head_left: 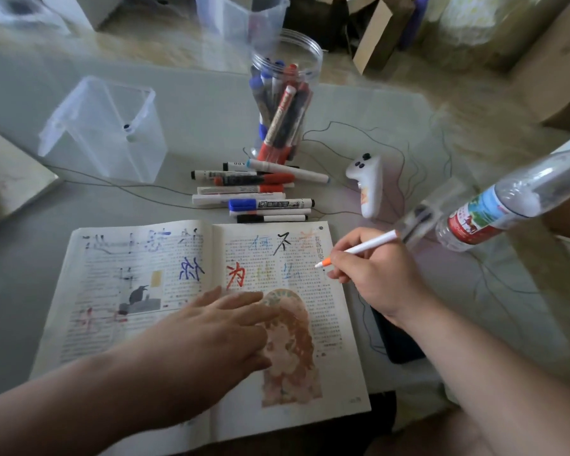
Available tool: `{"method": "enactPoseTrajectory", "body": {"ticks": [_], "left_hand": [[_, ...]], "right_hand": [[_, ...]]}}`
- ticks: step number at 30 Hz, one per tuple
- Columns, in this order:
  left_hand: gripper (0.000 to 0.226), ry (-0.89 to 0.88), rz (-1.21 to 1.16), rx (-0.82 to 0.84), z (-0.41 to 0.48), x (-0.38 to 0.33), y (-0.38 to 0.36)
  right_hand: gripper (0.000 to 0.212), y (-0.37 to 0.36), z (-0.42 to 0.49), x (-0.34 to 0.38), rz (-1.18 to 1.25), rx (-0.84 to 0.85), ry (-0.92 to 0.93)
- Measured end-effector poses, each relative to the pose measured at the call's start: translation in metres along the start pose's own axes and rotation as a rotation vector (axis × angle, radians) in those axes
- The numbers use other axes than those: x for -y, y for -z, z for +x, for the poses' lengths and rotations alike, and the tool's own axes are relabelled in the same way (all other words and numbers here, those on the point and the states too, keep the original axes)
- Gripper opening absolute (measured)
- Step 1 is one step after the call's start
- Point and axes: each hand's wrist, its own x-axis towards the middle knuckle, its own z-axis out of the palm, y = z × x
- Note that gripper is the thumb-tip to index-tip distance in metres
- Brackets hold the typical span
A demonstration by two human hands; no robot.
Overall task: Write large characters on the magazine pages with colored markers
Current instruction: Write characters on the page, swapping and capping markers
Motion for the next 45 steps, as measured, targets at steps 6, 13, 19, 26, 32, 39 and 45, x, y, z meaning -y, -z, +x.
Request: {"method": "enactPoseTrajectory", "body": {"ticks": [6,13,19,26,32,39,45], "left_hand": [[0.073,0.047,0.011,0.152,0.004,0.012,-0.012],[0.079,0.075,0.018,0.226,0.006,0.005,-0.001],[0.037,0.092,0.044,0.316,0.008,0.003,0.006],[0.037,0.110,0.051,0.317,0.007,0.004,0.006],[0.036,0.120,0.040,0.324,0.005,0.003,0.008],[0.036,0.116,0.029,0.312,0.006,0.003,0.007],[0.035,0.113,0.028,0.303,0.006,0.002,0.007]], "right_hand": [[0.011,-0.005,-0.002,-0.005,-0.092,0.007,0.102],[0.015,-0.007,0.004,-0.005,-0.165,0.008,0.097],[0.020,-0.009,0.012,-0.005,-0.071,0.034,0.032],[0.022,-0.012,0.011,-0.005,-0.187,0.011,0.069],[0.019,-0.010,0.010,0.001,-0.176,0.106,0.005],[0.019,-0.007,0.012,-0.003,-0.245,0.054,0.045],[0.018,-0.008,0.014,0.001,-0.220,0.026,-0.006]]}}
